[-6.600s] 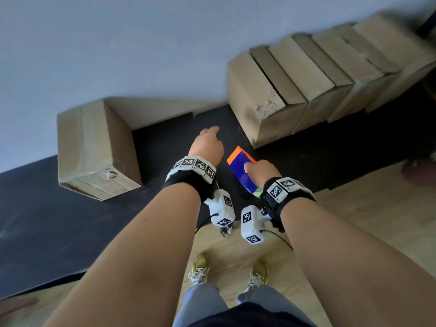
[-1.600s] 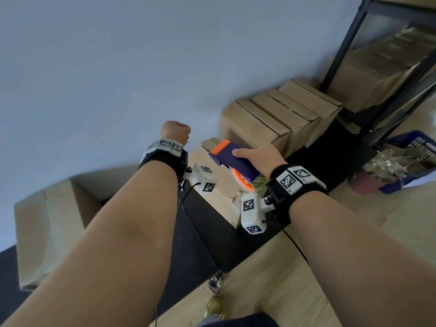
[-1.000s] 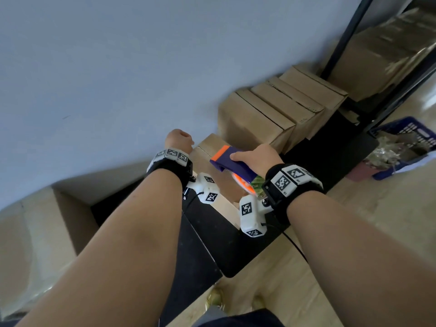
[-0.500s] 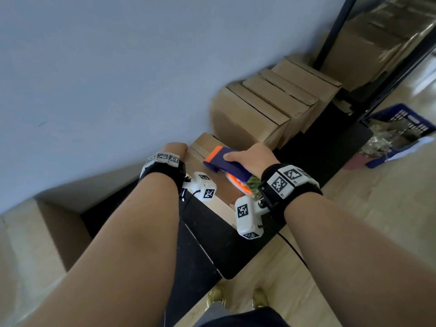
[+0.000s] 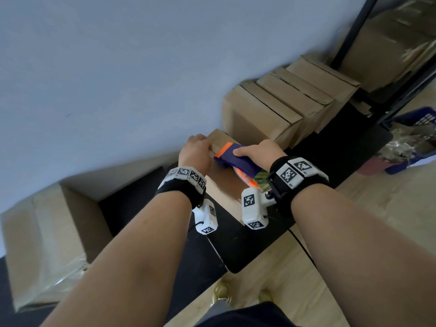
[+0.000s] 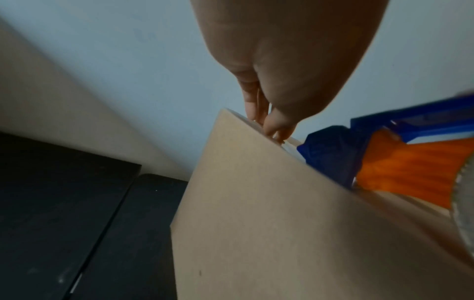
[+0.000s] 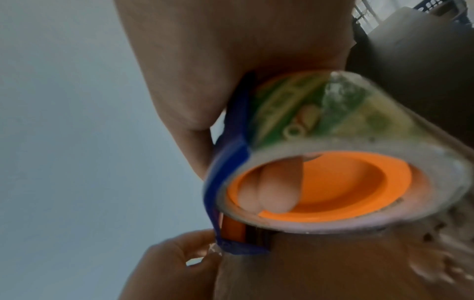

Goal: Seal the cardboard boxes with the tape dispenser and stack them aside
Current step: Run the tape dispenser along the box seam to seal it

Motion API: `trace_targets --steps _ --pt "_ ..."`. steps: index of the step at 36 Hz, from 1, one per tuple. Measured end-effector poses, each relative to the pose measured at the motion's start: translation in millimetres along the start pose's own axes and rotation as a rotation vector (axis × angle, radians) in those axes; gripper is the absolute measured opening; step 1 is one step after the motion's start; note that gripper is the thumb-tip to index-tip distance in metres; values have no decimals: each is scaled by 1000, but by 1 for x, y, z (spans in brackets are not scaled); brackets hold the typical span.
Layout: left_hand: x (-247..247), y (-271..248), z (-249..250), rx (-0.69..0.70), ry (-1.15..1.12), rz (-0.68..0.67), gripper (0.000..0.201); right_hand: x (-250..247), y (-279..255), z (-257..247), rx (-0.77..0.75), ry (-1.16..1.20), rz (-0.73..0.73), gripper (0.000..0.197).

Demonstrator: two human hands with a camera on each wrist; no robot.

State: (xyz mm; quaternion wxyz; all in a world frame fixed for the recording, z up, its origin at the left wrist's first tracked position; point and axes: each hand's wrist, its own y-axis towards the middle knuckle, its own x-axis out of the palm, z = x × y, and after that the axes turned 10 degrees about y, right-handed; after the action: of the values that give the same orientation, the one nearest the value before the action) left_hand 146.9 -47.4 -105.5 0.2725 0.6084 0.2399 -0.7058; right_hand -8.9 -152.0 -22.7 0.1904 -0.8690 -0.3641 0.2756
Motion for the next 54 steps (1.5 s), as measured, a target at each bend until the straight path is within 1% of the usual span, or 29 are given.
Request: trace_targets --steps 3,8,11,14,17,22,25,27,30,32,35,39,42,45,48,51,54 --pt "0 -11 -1 21 51 -14 41 2 0 -4 -11 -51 -17 34" --pt "2 -20 -2 109 176 -146 56 2 -3 -3 -27 -70 -34 34" --pt "1 -22 -3 95 188 -182 60 0 -8 1 -28 -77 -28 34" --pt "-3 -24 -2 73 201 -226 65 -8 -13 9 -3 -55 -25 39" --pt "-2 -25 1 50 205 -233 66 -21 -18 19 11 -41 -13 41" --pt "-2 -23 6 9 226 -243 70 -44 -27 39 51 -113 5 47" --pt "-3 -24 11 -19 259 -240 71 -52 -30 51 74 -107 5 49" --pt "-4 -27 16 -38 276 -235 69 -51 -32 55 58 -105 17 47" --pt "-6 -29 20 -71 262 -203 60 -48 -33 55 33 -108 23 47" --pt "-4 -33 22 -48 232 -152 52 -48 -33 56 41 -90 19 49" --pt "3 -46 27 46 192 -58 44 -49 -31 57 46 -65 17 45" --pt "13 -58 37 101 171 -112 49 -50 -30 55 32 -59 9 43" --pt "20 -59 38 101 162 -144 51 -50 -29 55 39 -66 -4 45" --pt "22 -58 38 104 219 -170 51 -49 -29 56 55 -48 -5 41" --pt "18 -55 41 100 247 -185 51 -47 -29 56 52 -39 5 43" --pt "14 -59 46 112 261 -159 51 -48 -29 56 50 -32 0 40" --pt "17 -71 51 95 171 -83 51 -50 -29 56 52 -25 -11 40"
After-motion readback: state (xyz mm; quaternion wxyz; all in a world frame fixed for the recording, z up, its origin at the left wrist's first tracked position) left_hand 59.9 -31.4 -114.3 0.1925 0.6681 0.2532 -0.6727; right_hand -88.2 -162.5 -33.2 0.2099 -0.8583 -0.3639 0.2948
